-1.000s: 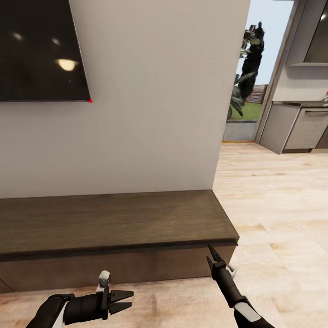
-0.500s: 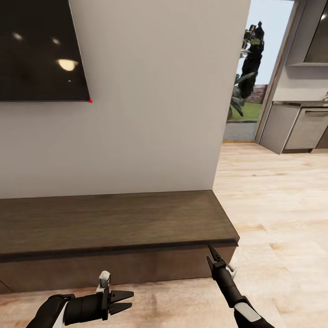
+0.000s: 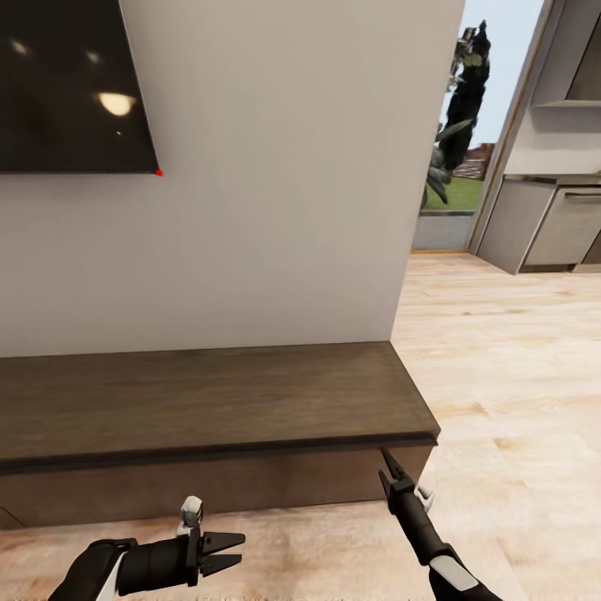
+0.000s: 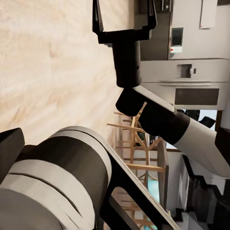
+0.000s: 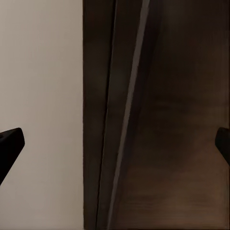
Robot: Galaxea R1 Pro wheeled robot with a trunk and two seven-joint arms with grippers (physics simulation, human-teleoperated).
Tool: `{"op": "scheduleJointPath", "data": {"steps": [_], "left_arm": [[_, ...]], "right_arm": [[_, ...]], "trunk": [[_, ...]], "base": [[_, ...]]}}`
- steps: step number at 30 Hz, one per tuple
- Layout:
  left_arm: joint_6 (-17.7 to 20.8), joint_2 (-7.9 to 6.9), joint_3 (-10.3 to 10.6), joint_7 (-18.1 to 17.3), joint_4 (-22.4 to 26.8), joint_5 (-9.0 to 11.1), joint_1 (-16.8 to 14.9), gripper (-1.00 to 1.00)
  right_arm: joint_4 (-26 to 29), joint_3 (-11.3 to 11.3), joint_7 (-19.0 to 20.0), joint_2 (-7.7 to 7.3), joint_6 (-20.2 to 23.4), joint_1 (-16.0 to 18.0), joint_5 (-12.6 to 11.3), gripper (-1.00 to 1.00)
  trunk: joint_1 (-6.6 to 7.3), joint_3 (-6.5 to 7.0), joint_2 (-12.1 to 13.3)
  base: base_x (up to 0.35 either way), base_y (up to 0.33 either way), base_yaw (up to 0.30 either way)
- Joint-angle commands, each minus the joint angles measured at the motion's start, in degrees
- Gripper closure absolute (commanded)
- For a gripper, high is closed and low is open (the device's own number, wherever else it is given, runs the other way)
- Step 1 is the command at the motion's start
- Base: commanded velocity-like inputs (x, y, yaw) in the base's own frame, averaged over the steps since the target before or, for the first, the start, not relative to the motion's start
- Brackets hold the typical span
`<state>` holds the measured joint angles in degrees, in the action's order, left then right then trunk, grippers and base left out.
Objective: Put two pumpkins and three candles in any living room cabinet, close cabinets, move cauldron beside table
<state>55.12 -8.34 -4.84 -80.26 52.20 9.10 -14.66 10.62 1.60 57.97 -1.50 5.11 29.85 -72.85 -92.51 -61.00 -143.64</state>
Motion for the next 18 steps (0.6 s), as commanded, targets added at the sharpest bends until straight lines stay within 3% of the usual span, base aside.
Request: {"op": "scheduleJointPath", "data": {"steps": [1, 7, 18], "left_arm": [[0.6, -0.01, 0.0, -0.1, 0.0, 0.1, 0.0, -1.00], [0.6, -0.01, 0.0, -0.1, 0.0, 0.1, 0.0, -1.00], [0.6, -0.01, 0.0, -0.2, 0.0, 0.1, 0.0, -1.00]], "right_arm": [[-0.1, 0.2, 0.2, 0.00, 0.5, 0.0, -0.2, -1.00], [-0.2, 0.2, 0.2, 0.00, 0.6, 0.0, -0.2, -1.00], [-0.2, 0.2, 0.1, 0.00, 0.5, 0.0, -0.2, -1.00]], "trunk": [[-0.01, -0.28, 0.0], [-0.17, -1.61, -0.1], [-0.17, -1.61, -0.1]], "base": [[0.000, 0.000, 0.000], [0.000, 0.000, 0.000], [0.000, 0.000, 0.000]]}}
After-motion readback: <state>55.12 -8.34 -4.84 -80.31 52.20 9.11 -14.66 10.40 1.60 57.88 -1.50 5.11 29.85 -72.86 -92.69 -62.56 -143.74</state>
